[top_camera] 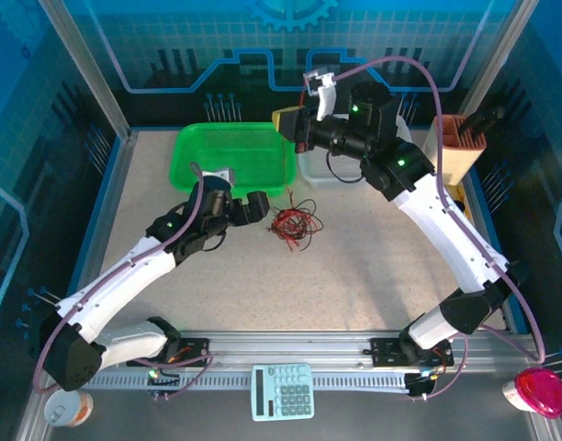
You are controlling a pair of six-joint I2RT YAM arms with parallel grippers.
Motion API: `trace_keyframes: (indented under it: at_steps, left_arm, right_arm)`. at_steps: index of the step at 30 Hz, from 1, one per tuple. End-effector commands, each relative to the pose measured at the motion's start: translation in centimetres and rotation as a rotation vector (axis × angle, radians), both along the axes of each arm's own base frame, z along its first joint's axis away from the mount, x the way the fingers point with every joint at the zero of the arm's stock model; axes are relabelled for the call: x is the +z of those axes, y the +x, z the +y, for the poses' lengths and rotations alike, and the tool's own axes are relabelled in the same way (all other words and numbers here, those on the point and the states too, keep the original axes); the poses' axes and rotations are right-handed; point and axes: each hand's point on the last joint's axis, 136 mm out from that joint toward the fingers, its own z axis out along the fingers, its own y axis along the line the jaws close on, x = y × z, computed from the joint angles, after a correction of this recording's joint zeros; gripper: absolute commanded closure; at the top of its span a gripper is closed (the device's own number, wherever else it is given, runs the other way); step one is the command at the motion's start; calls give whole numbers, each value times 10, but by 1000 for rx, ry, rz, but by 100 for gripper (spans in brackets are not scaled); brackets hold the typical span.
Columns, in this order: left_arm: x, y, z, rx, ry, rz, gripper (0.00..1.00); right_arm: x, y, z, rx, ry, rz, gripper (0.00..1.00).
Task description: Untangle the cables
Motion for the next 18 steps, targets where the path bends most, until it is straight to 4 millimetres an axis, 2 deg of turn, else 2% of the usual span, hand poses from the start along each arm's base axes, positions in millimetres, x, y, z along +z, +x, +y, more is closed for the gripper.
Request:
trace_keyframes:
  at_steps: [1, 9, 15, 18]
  left_arm:
    - [-7, -2, -18, -97, -26, -31, 1]
    - [-14, -10, -57, -275, -42, -101, 1]
    - [-16, 2, -79, -290, -66, -122, 1]
    - [-28, 10, -86, -280, -33, -113, 1]
  right_arm:
    - [3, 0, 1, 12, 21, 9, 100]
    - [-8, 4, 6, 17, 29, 41, 100]
    - [-8, -4, 16, 41, 34, 43, 100]
    - [-3, -9, 19, 55, 51, 39, 100]
